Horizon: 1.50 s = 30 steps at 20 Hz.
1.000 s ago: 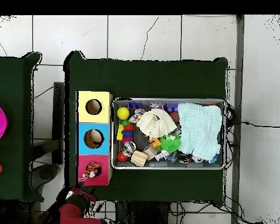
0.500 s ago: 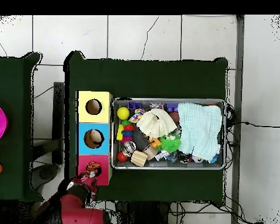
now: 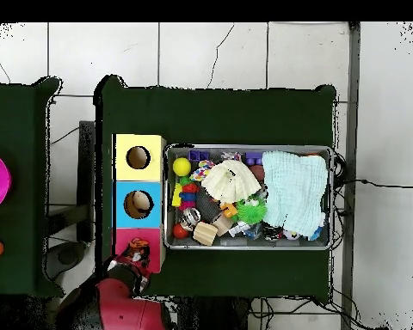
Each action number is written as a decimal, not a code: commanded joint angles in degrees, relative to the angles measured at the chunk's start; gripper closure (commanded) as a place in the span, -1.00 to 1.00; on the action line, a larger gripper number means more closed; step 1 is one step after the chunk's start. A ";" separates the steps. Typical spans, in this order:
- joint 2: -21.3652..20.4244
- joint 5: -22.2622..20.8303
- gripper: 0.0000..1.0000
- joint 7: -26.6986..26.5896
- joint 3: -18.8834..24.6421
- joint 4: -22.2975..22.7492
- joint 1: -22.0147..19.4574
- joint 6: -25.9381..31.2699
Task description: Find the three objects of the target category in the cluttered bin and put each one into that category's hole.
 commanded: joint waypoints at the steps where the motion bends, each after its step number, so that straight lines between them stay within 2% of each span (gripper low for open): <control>1: 2.45 -0.37 -1.00 7.10 1.75 -2.95 -1.83 0.10; 6: 4.01 -0.60 -1.00 8.14 1.89 -1.81 -0.98 -3.42; 10: 6.37 0.20 -1.00 8.98 1.43 -2.84 0.26 -4.85; 14: 9.87 1.08 -1.00 9.06 0.36 -4.72 1.61 -6.22; 19: 15.82 2.53 -1.00 10.30 0.37 -5.71 2.83 -12.55; 23: 17.91 3.60 -1.00 10.72 0.26 -6.15 3.68 -14.57; 27: 16.93 3.73 -1.00 10.47 0.13 -5.83 3.86 -13.34; 30: 10.21 3.49 -1.00 9.06 -1.30 -4.54 4.69 -4.81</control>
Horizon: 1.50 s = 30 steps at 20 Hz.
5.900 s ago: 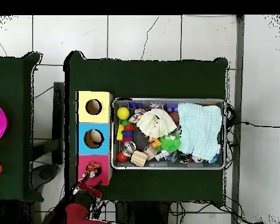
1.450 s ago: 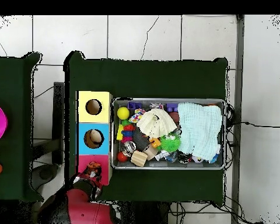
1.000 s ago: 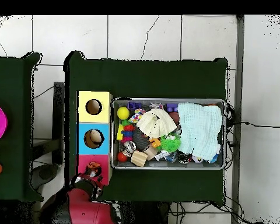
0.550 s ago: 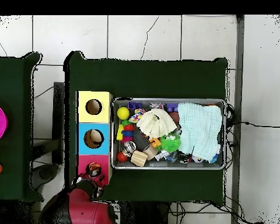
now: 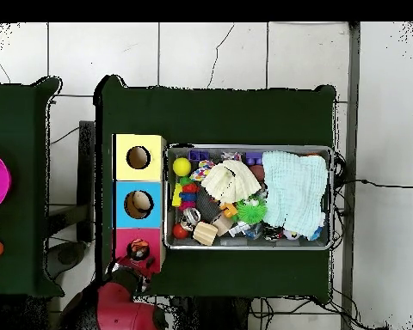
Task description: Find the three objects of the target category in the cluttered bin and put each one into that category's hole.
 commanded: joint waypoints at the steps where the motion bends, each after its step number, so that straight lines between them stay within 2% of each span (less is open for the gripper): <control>1: -0.32 3.11 -1.00 8.46 0.16 -4.58 0.04 8.87; 2: -2.04 2.89 -1.00 8.12 -1.39 -5.24 0.99 12.62; 3: -2.17 2.63 -1.00 7.81 -2.06 -5.72 1.23 13.76; 4: -0.86 2.47 -1.00 7.66 -0.85 -5.33 0.09 10.98; 7: 9.14 1.79 -1.00 10.73 3.50 -4.89 -2.91 -5.20; 9: 11.43 2.00 -1.00 11.60 3.54 -5.11 -2.69 -8.23; 10: 10.22 1.84 -1.00 11.32 3.68 -4.55 -2.88 -7.34; 12: 3.70 1.83 -1.00 9.57 3.03 -2.89 -2.68 0.09; 14: -5.14 1.73 -1.00 7.65 -0.18 -3.10 -0.84 13.12; 16: -10.97 0.42 -1.00 7.59 -3.03 -5.43 0.61 24.68; 18: -13.91 -0.80 -1.00 7.66 -4.07 -7.42 0.67 31.59; 19: -14.69 -0.97 -1.00 7.62 -4.00 -7.74 0.40 33.16; 23: -16.24 -1.05 -1.00 6.40 -3.11 -7.97 -1.25 35.28; 26: -16.46 -1.27 -1.00 3.86 -1.38 -7.56 -4.00 34.45; 27: -15.99 -1.30 -1.00 2.31 0.04 -6.75 -5.87 32.14; 30: -12.51 -3.72 -1.00 -3.65 6.81 -3.52 -14.98 19.74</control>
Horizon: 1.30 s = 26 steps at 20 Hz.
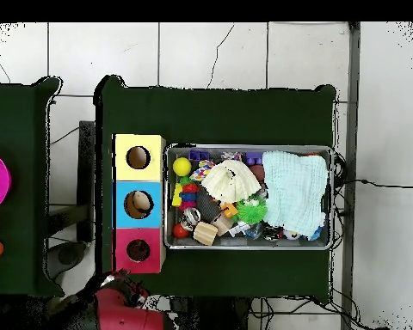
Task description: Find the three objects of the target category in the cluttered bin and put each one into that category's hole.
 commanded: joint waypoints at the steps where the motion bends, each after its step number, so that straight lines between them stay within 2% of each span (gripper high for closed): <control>1: 4.34 -5.63 -1.00 -5.00 11.24 0.04 -13.69 -15.80; 3: 7.38 -10.54 -1.00 -6.78 16.04 0.80 -20.58 -23.62; 6: 9.55 -17.34 -1.00 -7.06 17.31 -1.25 -24.99 -26.36; 8: 8.48 -19.85 -1.00 -7.08 16.91 -2.70 -26.02 -23.78; 11: 7.65 -22.17 -1.00 -7.85 19.05 -4.53 -29.74 -20.23; 17: 10.80 -27.87 -1.00 -8.41 23.04 -8.40 -36.56 -19.44; 21: 11.61 -29.69 -1.00 -7.71 22.48 -11.48 -37.52 -16.19; 24: 12.95 -31.06 -1.00 -6.86 24.25 -12.73 -39.39 -15.92; 26: 14.00 -31.81 -1.00 -5.67 23.01 -13.95 -38.48 -15.34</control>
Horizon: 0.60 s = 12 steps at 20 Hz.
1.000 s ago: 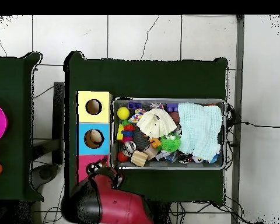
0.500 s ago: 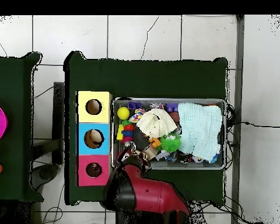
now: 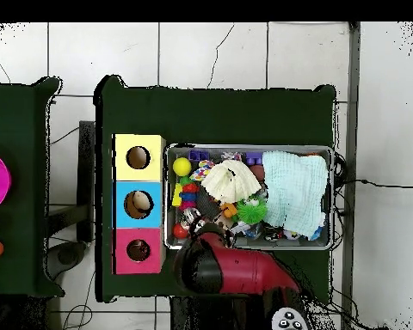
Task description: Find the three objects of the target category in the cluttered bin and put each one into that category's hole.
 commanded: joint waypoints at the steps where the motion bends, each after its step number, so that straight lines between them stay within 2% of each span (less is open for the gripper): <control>1: 4.57 -4.89 -1.00 -5.59 6.00 -8.43 -2.05 5.12; 5: 8.07 -9.12 -1.00 -6.07 7.24 -9.72 -4.47 1.19; 8: 9.89 -13.36 -1.00 -8.36 9.70 -10.45 -8.33 -0.08; 12: 10.89 -20.33 -1.00 -13.40 15.01 -11.49 -14.98 1.28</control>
